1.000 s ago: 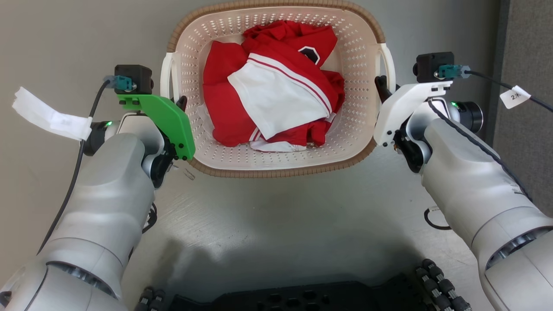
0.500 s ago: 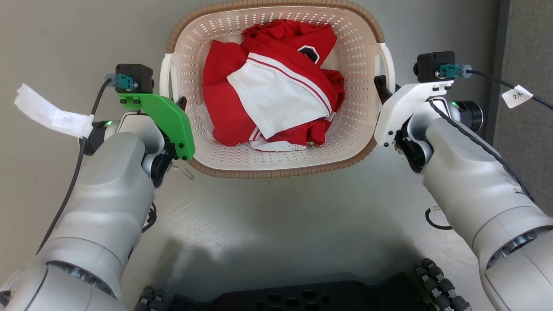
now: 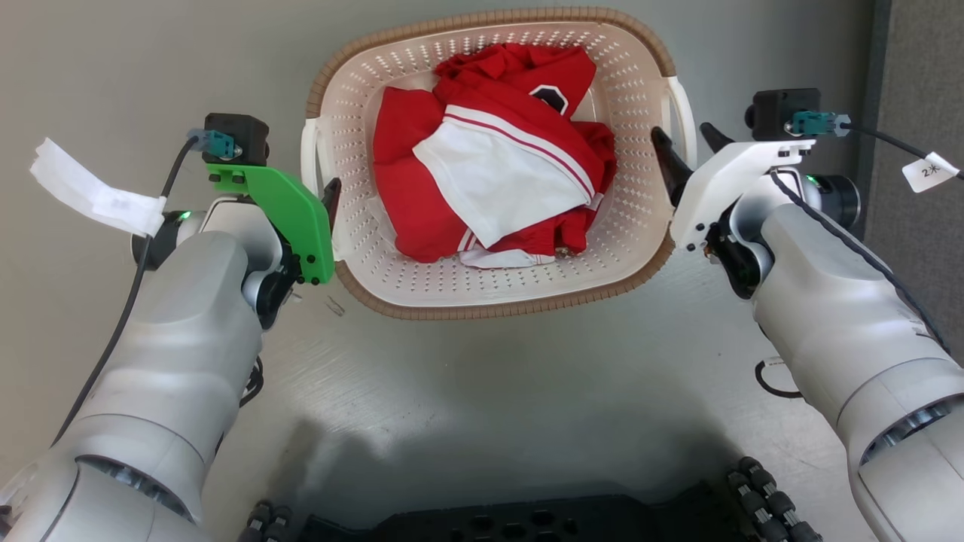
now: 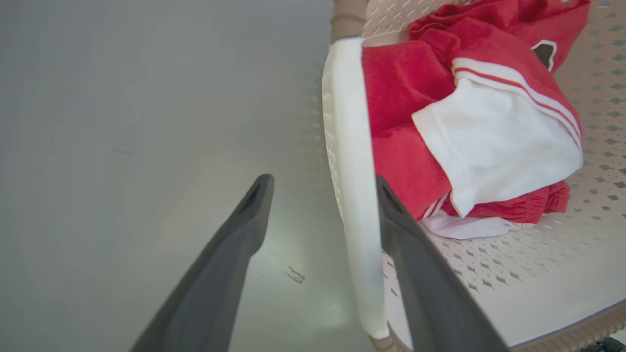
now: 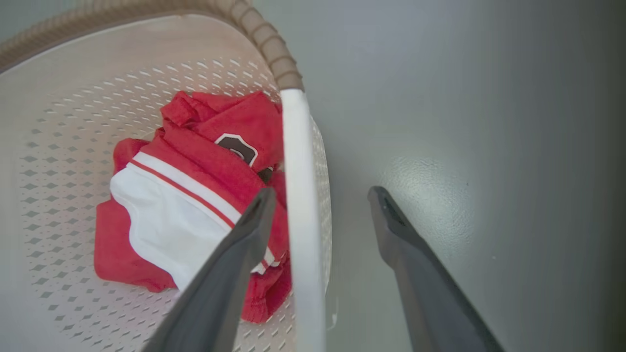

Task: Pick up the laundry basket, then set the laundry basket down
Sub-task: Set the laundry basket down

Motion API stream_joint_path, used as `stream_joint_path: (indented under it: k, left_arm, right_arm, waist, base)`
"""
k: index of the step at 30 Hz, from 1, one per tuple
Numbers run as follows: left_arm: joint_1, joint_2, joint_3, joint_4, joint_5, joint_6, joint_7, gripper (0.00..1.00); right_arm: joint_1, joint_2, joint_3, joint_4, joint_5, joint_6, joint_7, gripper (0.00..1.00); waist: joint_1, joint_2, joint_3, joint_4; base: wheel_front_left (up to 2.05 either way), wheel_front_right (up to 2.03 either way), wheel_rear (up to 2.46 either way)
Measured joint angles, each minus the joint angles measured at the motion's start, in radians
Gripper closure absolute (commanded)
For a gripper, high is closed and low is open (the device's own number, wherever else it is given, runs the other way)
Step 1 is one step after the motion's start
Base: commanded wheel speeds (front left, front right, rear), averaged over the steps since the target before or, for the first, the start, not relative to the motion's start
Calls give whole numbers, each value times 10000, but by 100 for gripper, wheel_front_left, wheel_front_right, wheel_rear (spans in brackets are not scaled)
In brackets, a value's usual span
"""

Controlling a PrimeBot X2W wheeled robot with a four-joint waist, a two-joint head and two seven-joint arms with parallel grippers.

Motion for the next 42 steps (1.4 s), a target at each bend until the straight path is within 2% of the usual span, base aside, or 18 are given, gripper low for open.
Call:
stream_joint_path:
  k: [4,18,23,31,37,42]
  left_arm:
    - [2,13,54,-109,-27,0,-109,0]
    - [676,121,198,-182,-153,0,-1894,0]
    - [1147,146,167,-150,-96,0,-2569,0]
    - [1778,236,221,-247,-61,0,-2871,0]
    - [2122,433,456,-545,-17,13,-2901,0]
    - [2305,646,917,-1333,31,267,-2899,0]
  right_arm:
    - [19,42,59,-61,-2,113,-121,0]
    - [692,-184,121,-173,-35,148,-644,0]
    - [955,-157,107,-462,-71,148,-732,0]
    - [1540,-144,-265,-1450,-121,221,-759,0]
    - [2102,-253,-665,-2205,-215,27,-759,0]
    - [2715,-399,-932,-2734,-374,-161,-759,0]
  waist:
    - [0,0,-90,47]
    - [0,0,-993,141]
    - [0,0,-1508,119]
    - [0,0,-2640,-3]
    - [0,0,-3459,-109]
    - [0,0,-4163,-194]
  base:
    - [0,0,0]
    - [0,0,0]
    - [0,0,0]
    - [0,0,0]
    - [0,0,0]
    - [0,0,0]
